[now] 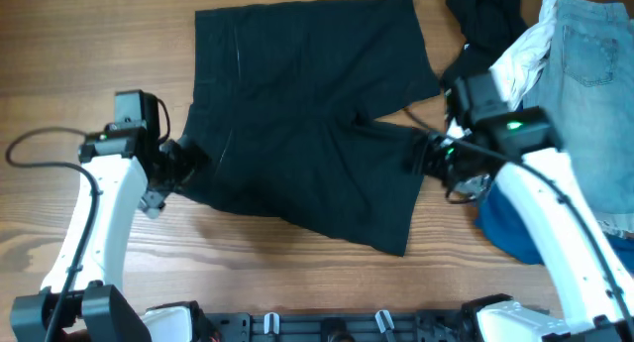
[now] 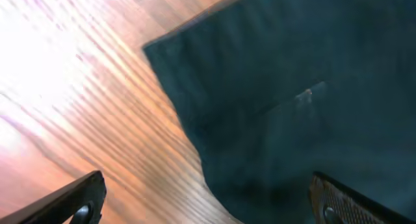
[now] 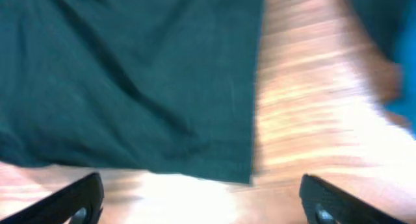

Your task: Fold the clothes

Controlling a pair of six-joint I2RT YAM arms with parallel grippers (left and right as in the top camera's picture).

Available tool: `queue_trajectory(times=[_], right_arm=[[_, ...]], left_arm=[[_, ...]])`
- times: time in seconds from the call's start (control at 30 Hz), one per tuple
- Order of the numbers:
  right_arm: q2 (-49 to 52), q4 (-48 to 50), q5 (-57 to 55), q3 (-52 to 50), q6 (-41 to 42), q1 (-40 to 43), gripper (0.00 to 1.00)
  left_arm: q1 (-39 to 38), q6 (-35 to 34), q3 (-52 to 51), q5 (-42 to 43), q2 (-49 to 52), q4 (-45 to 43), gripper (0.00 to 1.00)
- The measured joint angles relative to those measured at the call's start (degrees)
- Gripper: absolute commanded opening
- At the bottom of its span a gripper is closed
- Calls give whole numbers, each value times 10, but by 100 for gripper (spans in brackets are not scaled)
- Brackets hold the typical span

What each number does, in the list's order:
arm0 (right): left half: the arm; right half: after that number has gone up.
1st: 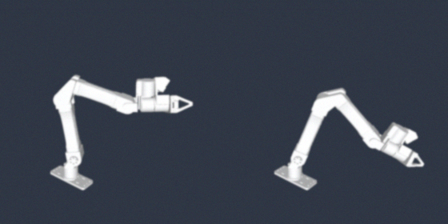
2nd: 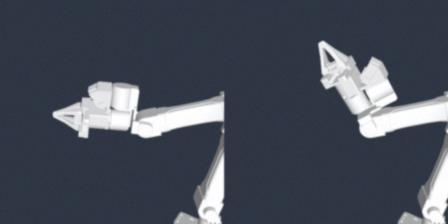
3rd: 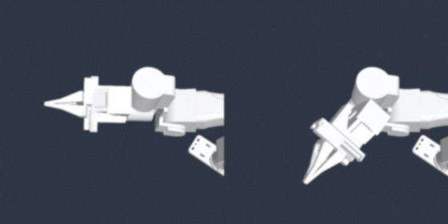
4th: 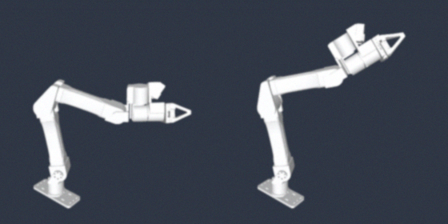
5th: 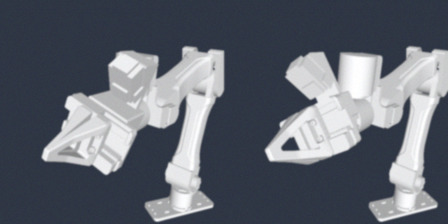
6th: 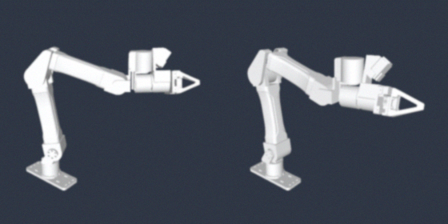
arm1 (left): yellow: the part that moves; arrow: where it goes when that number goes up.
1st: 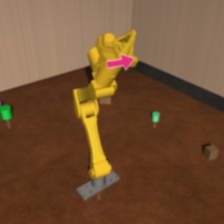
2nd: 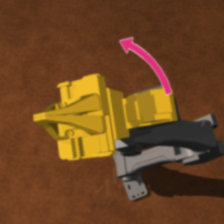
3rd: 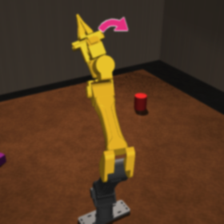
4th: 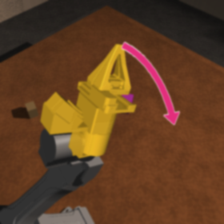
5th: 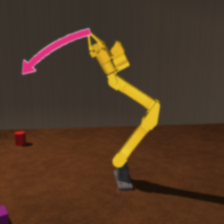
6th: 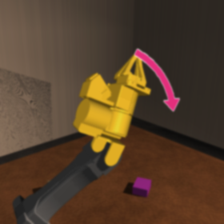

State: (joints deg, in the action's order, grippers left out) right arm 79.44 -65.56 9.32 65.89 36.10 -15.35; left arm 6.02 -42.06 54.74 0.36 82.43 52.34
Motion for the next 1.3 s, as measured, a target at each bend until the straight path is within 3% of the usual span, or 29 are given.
queue_trajectory(times=[0.13,0.27,0.6,0.63,0.67,0.77,0.83,1.3], right_arm=[[6,86,20,-86,41,-46,88],[10,123,26,-134,66,-91,88],[10,125,-17,-151,79,-116,87],[11,125,-19,-151,79,-116,87],[11,125,-19,-151,79,-116,85],[11,125,-19,-151,79,-116,79],[11,127,-19,-152,78,-116,77],[12,156,-19,-254,112,-148,77]], left_arm=[[0,-109,-81,-27,1,-116,100],[0,-170,-134,-39,1,-232,100],[0,-216,-169,-46,21,-289,100],[0,-217,-167,-47,22,-293,97],[0,-217,-165,-50,27,-295,86],[0,-223,-158,-57,44,-311,28],[0,-221,-154,-64,61,-324,4],[0,-221,-151,-61,81,-340,4]])
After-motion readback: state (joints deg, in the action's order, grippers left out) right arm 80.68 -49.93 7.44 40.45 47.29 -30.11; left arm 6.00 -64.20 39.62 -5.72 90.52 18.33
